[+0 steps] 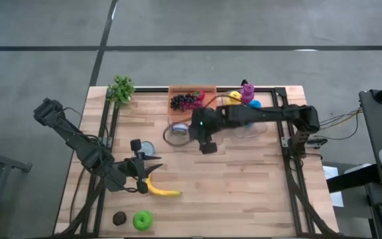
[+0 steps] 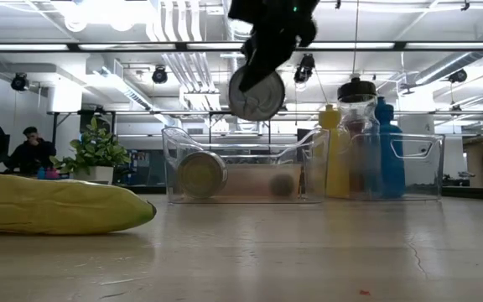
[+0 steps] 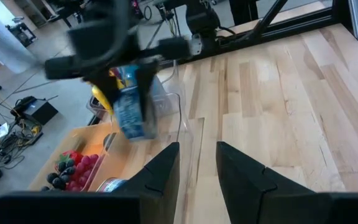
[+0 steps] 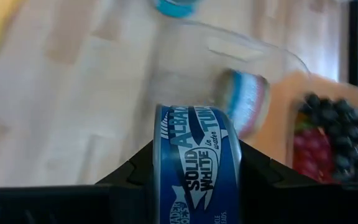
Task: Pick & Place Food Item
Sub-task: Put the blue can into the left transparent bin
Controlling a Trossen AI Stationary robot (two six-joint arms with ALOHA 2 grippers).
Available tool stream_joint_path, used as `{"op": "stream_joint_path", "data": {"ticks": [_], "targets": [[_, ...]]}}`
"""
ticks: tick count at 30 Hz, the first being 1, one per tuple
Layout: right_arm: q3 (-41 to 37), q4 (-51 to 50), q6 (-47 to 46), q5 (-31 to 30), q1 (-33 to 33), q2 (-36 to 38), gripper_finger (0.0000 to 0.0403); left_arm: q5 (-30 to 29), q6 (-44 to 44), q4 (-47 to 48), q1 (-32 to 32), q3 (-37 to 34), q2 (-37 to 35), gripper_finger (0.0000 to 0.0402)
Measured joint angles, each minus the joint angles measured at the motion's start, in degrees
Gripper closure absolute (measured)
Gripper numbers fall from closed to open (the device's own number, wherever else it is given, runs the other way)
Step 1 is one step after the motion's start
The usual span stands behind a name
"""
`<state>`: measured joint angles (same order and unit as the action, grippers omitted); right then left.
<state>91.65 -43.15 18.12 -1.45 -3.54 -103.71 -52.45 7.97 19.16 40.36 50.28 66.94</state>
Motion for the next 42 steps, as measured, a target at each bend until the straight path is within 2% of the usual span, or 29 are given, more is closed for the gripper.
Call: {"op": "stream_joint_path", "data": {"ticks": [6,10,14,25,39,42], "targets": [[-0.03,0.75,-1.78,0.19,-4.96,-2.17,0.0275,0.00,0.00,0.00,0.00,0.00,0.00,0.0295],[-0.25,0.83,-1.26,1.01,-5.73,-4.74,0.0275,0.00,0.02,0.00,0.02,0.00,0.00,0.0295],[-0.25,1.71,-1.41,4.46,-6.49,-6.76,0.0275,0.01,0.02,0.01,0.04,0.00,0.00,0.0295],[-0.30,1.82,-1.59,4.48,-8.24,-12.67,0.0275,0.02,0.90,0.13,0.04,0.00,0.00,0.0295],[-0.32,1.77,0.25,4.33,-9.33,-13.17,0.0274,0.02,0.92,0.17,0.00,0.00,0.00,0.0295],[-0.34,1.77,0.27,4.46,-9.21,-13.17,0.0263,0.02,0.94,0.17,0.00,0.00,0.00,0.0295]]}}
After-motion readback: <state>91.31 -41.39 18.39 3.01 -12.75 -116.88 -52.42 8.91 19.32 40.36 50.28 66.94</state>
